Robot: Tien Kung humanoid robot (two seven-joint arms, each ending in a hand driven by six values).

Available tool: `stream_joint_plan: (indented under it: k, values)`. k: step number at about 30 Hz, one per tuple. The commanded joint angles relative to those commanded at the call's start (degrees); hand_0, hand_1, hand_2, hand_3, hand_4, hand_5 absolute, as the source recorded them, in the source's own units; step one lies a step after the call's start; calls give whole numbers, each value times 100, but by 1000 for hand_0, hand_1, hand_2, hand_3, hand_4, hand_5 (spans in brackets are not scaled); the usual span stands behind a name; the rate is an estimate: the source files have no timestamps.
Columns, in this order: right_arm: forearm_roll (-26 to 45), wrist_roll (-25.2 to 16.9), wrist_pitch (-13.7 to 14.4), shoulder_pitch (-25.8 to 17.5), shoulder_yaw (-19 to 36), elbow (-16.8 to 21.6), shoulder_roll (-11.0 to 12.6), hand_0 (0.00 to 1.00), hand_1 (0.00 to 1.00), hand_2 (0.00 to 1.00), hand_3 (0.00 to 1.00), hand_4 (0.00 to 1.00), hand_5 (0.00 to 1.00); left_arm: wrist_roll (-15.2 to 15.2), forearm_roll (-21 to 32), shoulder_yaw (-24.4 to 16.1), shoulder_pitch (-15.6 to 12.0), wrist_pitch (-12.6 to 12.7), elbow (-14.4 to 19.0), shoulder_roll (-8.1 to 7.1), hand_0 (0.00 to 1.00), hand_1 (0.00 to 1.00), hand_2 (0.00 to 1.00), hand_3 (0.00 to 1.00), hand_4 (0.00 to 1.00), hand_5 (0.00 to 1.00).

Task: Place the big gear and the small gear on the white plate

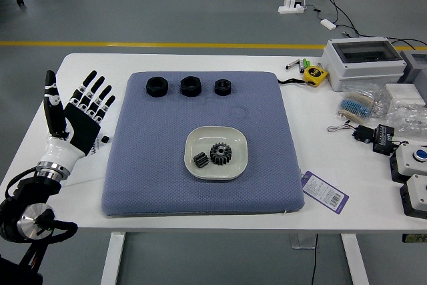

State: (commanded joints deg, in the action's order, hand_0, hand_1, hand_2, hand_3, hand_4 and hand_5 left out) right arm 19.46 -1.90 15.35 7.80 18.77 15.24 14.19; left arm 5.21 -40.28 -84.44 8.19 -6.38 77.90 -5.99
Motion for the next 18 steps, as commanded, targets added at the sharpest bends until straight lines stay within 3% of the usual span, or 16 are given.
stream_joint_plan:
  k: [6,18]
  values:
    - [-37,25,15,-30,17,6,-21,651,663,727,574,835,678,55,-1350,-215,-212,48,92,21,998,998,998,937,998,998]
    - [415,-141,-78,-117,-317,-15,-54,652,664,727,574,835,678,258,-1899,-167,-308,68,85,24,998,998,998,936,998,998]
